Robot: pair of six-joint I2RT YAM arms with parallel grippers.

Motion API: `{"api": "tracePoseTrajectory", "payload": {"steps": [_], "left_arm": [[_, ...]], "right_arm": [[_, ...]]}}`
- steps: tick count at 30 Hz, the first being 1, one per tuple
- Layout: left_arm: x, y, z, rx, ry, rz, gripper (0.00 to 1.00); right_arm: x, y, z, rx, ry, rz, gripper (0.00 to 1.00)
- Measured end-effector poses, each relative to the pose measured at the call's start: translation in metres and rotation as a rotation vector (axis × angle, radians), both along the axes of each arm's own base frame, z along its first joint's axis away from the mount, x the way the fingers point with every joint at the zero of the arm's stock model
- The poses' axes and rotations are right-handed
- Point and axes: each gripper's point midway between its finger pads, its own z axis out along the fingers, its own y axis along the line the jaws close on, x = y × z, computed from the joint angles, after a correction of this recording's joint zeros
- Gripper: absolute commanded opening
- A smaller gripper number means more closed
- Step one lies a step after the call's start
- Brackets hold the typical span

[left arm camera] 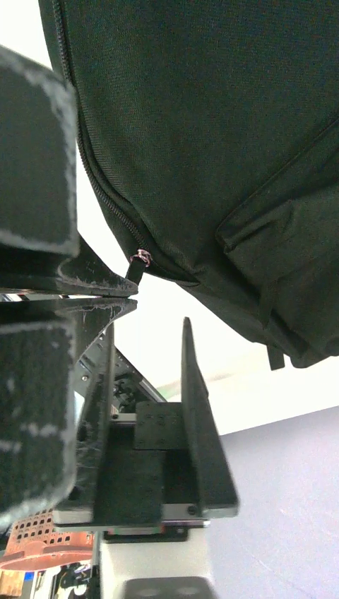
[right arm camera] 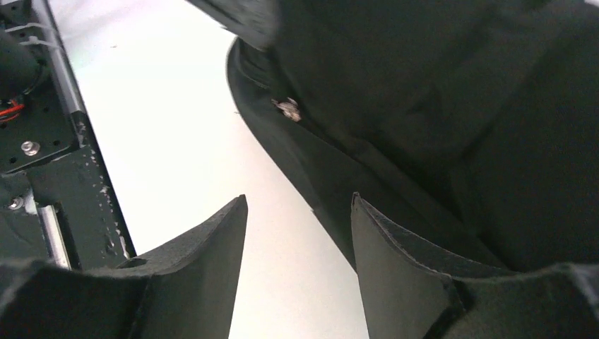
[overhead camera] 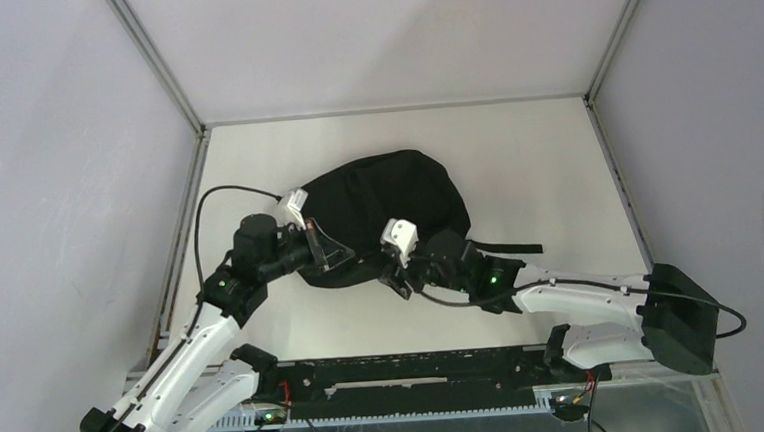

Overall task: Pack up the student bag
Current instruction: Zip the student bag at the center of the board.

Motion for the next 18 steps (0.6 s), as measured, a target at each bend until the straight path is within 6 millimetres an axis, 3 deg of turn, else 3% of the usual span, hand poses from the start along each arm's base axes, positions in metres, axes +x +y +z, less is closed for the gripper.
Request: {"api": "tracePoseTrajectory", "payload": {"steps": [5,14,18], "left_arm": [[-0.001,-0.002,0.001,-0.009,0.009,-0.009,0.0],[-0.002,-0.002,0.003,-0.017,0.01,-0.008,0.0],[-0.002,-0.002,0.004,-0.019,0.005,-0.007,0.0]], "right_arm": [[-0.007,0.022,0.002,-0.007,-0.116,0.074,0.65],[0.019,0.035,-0.026,-0.116,-0.252,0.04,0.58],[0.022,0.042,-0.027,-0.135,-0.304,0.034,0.62]]}}
